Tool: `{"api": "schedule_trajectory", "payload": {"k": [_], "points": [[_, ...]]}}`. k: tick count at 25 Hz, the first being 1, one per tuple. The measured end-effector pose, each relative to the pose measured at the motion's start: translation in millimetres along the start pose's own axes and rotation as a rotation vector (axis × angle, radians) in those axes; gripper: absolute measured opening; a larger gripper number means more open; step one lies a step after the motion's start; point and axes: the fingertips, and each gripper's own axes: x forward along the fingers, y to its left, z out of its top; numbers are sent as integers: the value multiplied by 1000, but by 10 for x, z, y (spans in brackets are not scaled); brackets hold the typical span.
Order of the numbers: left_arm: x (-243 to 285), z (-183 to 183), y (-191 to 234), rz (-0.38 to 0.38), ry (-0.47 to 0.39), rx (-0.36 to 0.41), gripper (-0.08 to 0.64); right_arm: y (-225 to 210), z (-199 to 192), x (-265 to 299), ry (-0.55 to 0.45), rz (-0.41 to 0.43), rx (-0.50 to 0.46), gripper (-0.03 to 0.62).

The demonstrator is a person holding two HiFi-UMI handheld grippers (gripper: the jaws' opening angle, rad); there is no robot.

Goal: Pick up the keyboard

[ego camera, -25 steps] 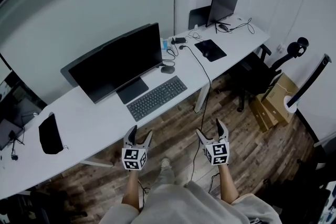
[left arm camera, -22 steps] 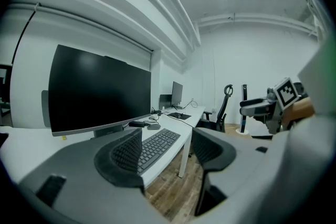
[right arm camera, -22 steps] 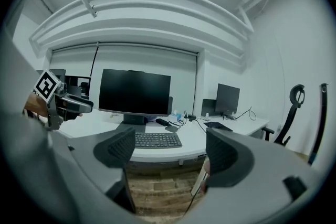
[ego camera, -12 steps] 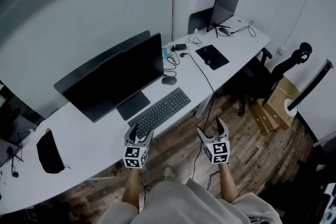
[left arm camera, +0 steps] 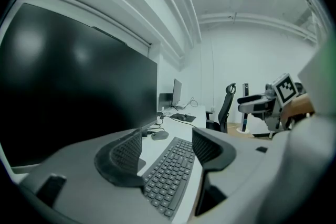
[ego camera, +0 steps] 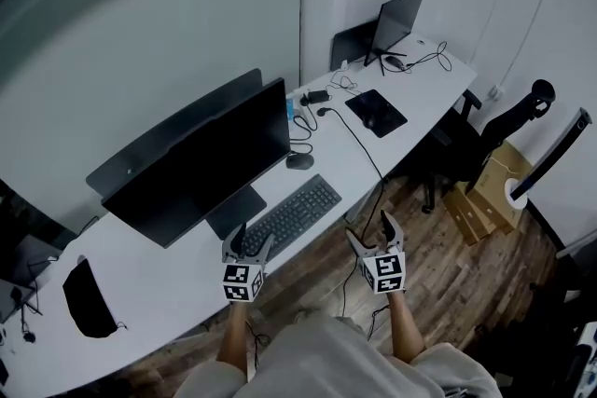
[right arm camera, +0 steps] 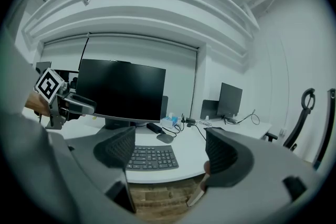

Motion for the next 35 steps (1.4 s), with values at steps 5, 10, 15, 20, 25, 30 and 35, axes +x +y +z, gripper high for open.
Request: {"api": "schedule_trajectory", "payload": {"k": [5, 10, 15, 20, 25, 30, 35], "points": [[187, -17, 58, -20, 12, -3, 293, -56, -29, 125, 10, -17, 7, 414], [380, 14, 86, -32, 15, -2, 293, -158, -96, 229, 20, -31, 20, 414], [603, 40, 81, -41, 22, 7, 293, -288, -87, 414, 21, -30, 28, 414], [902, 68, 193, -26, 29, 7, 293, -452, -87, 742, 19, -22, 31, 414], [1274, 125, 254, -12, 37, 6, 293, -683, -86, 1080, 20, -6, 39, 414], [1654, 228, 303, 8, 47, 0, 293, -994, -62, 1430, 27, 10, 38, 413], [1906, 309, 332, 52, 54, -13, 293, -1234, -18, 1762, 31, 56, 37, 413]]}}
